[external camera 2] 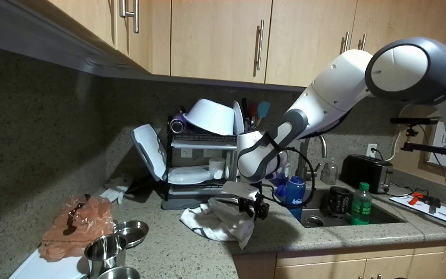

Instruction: Fold the towel

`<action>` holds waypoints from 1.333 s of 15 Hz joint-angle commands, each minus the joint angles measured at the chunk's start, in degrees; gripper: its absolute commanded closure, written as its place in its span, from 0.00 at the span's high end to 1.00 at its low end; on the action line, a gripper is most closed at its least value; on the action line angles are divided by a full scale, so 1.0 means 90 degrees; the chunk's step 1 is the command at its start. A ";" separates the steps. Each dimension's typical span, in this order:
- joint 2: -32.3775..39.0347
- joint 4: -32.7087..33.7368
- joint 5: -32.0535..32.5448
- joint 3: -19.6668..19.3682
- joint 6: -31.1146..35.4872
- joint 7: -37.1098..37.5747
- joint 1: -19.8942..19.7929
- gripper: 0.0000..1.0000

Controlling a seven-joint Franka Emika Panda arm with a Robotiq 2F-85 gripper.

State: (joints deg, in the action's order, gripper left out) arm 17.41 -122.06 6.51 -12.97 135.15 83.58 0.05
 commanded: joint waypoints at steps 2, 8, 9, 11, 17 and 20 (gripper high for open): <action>0.0076 0.0352 0.0297 0.0114 -0.0174 0.0115 0.0106 0.00; 0.0261 0.0725 0.0477 0.0116 -0.0317 0.0101 0.0169 0.00; 0.0289 0.0759 0.0491 0.0119 -0.0334 0.0073 0.0164 0.01; 0.0347 0.0835 0.0497 0.0130 -0.0391 0.0034 0.0159 0.02; 0.0495 0.1031 0.0543 0.0132 -0.0578 -0.0004 0.0188 0.42; 0.0550 0.1088 0.0714 0.0103 -0.0559 0.0057 0.0239 0.14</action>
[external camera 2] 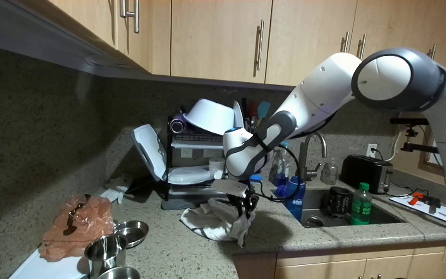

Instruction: Fold the towel

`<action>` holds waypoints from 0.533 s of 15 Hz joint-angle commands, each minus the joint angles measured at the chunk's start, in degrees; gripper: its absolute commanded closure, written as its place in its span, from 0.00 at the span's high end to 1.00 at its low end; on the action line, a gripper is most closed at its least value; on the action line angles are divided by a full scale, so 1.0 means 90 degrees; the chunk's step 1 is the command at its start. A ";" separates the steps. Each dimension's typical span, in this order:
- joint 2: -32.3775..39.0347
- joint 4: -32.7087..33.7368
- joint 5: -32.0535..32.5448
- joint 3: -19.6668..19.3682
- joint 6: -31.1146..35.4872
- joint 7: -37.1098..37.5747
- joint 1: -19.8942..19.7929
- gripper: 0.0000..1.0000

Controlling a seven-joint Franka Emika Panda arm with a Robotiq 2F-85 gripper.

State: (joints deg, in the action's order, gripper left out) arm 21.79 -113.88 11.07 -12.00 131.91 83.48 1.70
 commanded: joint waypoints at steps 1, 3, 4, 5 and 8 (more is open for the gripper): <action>0.0077 0.0197 0.0227 -0.0002 -0.0191 0.0077 0.0063 0.12; 0.0092 0.0216 0.0337 -0.0012 -0.0172 0.0083 0.0093 0.02; 0.0098 0.0231 0.0368 -0.0011 -0.0174 0.0086 0.0100 0.00; 0.0099 0.0244 0.0377 -0.0005 -0.0180 0.0084 0.0099 0.00; 0.0086 0.0256 0.0381 -0.0003 -0.0181 0.0105 0.0109 0.02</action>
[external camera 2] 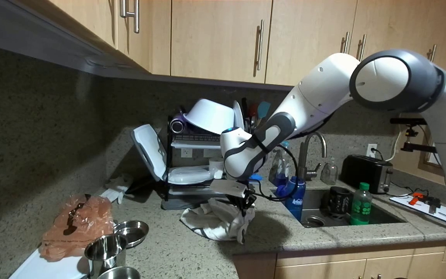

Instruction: Fold the towel

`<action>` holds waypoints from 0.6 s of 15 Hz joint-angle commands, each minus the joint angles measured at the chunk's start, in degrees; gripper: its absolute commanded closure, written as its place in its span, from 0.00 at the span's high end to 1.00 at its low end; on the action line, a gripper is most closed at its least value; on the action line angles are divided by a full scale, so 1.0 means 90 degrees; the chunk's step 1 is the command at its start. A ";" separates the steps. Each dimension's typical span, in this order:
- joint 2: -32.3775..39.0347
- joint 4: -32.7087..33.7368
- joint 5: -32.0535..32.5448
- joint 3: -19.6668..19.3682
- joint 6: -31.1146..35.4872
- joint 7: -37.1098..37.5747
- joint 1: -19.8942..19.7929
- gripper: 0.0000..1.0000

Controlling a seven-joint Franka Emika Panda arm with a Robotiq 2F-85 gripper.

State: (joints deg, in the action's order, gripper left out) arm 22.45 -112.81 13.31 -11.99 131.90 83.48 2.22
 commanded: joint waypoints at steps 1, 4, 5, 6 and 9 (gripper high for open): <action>0.0004 0.0138 0.0131 0.0001 -0.0170 0.0099 0.0053 0.02; -0.0020 0.0168 0.0089 0.0039 -0.0129 0.0065 0.0065 0.02; -0.0037 0.0174 0.0114 0.0047 -0.0094 0.0078 0.0097 0.02; -0.0052 0.0183 0.0112 0.0061 -0.0074 0.0077 0.0120 0.02; -0.0098 0.0232 0.0130 0.0104 -0.0004 0.0098 0.0207 0.02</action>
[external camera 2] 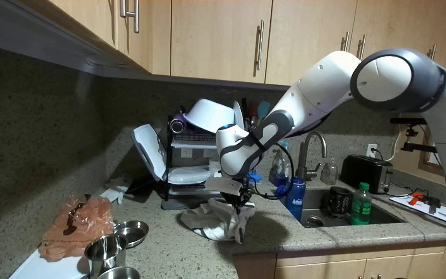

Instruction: Fold the towel

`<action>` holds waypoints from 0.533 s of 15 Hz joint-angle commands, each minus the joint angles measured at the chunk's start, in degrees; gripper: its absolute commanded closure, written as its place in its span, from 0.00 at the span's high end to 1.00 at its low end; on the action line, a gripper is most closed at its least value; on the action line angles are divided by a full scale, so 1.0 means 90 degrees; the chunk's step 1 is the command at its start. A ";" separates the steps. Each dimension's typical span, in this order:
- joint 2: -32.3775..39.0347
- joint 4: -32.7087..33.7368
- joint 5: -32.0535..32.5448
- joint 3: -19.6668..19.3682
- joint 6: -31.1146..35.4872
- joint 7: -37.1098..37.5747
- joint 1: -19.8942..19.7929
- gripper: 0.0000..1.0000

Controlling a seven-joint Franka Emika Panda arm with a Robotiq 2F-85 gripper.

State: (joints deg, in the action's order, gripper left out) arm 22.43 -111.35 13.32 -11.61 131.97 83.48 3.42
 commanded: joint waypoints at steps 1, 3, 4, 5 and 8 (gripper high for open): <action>-0.0105 0.0110 0.0133 0.0076 0.0011 0.0115 0.0108 0.02; -0.0103 0.0211 0.0149 0.0103 0.0031 0.0096 0.0154 0.02; -0.0098 0.0257 0.0151 0.0111 0.0044 0.0099 0.0171 0.02; -0.0085 0.0318 0.0130 0.0116 0.0035 0.0095 0.0179 0.02; -0.0022 0.0486 0.0123 0.0139 0.0000 0.0071 0.0206 0.02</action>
State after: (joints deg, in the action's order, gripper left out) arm 22.37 -108.15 13.34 -10.82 132.13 83.49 5.19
